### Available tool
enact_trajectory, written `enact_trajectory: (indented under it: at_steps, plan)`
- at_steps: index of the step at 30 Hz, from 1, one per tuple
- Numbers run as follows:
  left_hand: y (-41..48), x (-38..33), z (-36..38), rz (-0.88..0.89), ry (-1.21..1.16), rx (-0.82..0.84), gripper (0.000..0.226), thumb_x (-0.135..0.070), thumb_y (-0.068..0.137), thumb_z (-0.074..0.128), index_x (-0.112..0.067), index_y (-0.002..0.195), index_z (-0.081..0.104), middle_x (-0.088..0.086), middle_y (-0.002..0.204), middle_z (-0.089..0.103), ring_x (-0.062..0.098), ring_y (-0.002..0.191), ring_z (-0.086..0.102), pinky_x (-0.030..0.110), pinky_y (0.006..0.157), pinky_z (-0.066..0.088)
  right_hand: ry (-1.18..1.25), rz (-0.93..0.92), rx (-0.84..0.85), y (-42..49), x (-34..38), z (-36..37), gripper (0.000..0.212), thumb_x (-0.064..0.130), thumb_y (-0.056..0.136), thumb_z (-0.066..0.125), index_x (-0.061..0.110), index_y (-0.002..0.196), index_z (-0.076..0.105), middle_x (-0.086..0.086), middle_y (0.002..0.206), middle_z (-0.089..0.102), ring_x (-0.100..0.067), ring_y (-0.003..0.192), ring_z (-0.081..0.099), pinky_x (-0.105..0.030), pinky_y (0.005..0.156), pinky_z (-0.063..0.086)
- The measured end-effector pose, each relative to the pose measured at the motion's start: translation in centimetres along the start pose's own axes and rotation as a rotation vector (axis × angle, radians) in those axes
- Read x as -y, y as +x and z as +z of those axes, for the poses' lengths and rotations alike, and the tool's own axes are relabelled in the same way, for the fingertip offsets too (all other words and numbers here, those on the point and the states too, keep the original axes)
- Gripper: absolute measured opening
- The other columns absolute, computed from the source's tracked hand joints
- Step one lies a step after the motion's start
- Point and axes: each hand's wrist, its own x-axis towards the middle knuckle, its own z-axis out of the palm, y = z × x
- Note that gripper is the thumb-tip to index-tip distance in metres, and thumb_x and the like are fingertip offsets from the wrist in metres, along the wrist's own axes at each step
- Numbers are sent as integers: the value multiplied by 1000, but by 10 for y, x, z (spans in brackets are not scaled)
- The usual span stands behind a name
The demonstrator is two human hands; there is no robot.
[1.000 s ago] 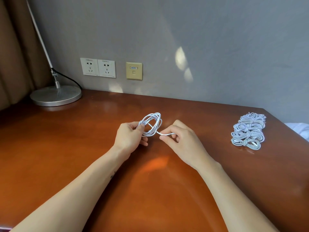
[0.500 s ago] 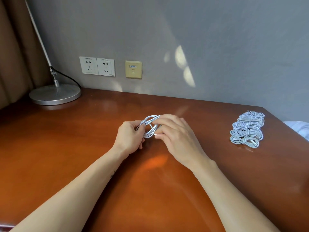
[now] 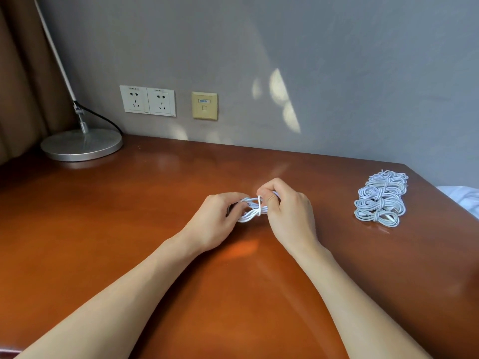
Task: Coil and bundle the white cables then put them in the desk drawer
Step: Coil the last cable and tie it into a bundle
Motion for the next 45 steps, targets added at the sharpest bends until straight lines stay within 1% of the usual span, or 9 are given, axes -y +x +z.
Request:
enact_trajectory:
  at_steps: [3,9,14,17,22,27,31,38,45]
  plan:
    - [-1,-1,0,65,-2,52,24,-9,107,51,-12,113,73,-18,92,67,-3,78,60,10,72,41,-15,57,-16,1,0,-2,18,35,105,54,31,94,67,13,83,71,-13,77,65,-34,65,51]
    - [-1,2,4,160,39,93,23,-8,106,51,-15,112,72,-13,102,70,7,93,64,12,80,43,36,158,-38,2,-1,-1,22,44,102,57,33,100,75,16,90,75,-12,83,69,-37,71,60]
    - [-2,-2,3,157,-16,54,15,-8,105,54,-17,107,66,-10,94,70,16,85,66,25,72,50,134,240,-25,3,1,-4,23,41,103,57,32,101,77,18,93,73,-5,84,66,-23,69,51]
    - [-1,-4,3,164,-16,61,16,-5,104,54,-17,103,66,-10,89,69,16,80,64,22,69,47,220,291,18,3,1,-6,25,43,103,57,31,100,79,18,96,74,-5,89,66,-24,74,52]
    - [-1,3,0,41,-61,104,23,-2,101,55,-18,96,70,-6,88,72,19,84,66,38,77,52,388,281,117,1,2,-9,19,36,101,62,29,97,80,7,61,68,-7,57,63,-25,62,54]
    - [-1,1,-2,-28,-157,131,24,2,100,55,-15,92,70,-12,79,70,4,72,60,23,70,48,484,327,148,4,0,-13,16,34,99,67,30,94,82,7,60,62,-6,58,58,-22,58,51]
    - [-1,-1,-2,-24,-189,156,24,1,100,55,-16,90,70,3,77,69,10,66,54,37,66,49,499,400,162,4,0,-13,17,37,99,67,32,92,82,10,59,59,-1,56,55,-16,55,48]
    - [-3,-3,1,-23,-199,163,24,4,100,53,-12,90,68,-6,72,65,6,61,48,24,62,42,548,516,167,3,1,-10,18,38,99,68,29,92,82,6,61,59,-8,56,55,-18,51,46]
    - [-3,-9,-2,-46,-330,121,22,3,103,51,-9,90,64,11,79,69,19,68,52,35,61,44,750,588,240,10,0,-24,20,39,89,78,26,104,80,9,75,75,-14,80,70,-30,77,56]
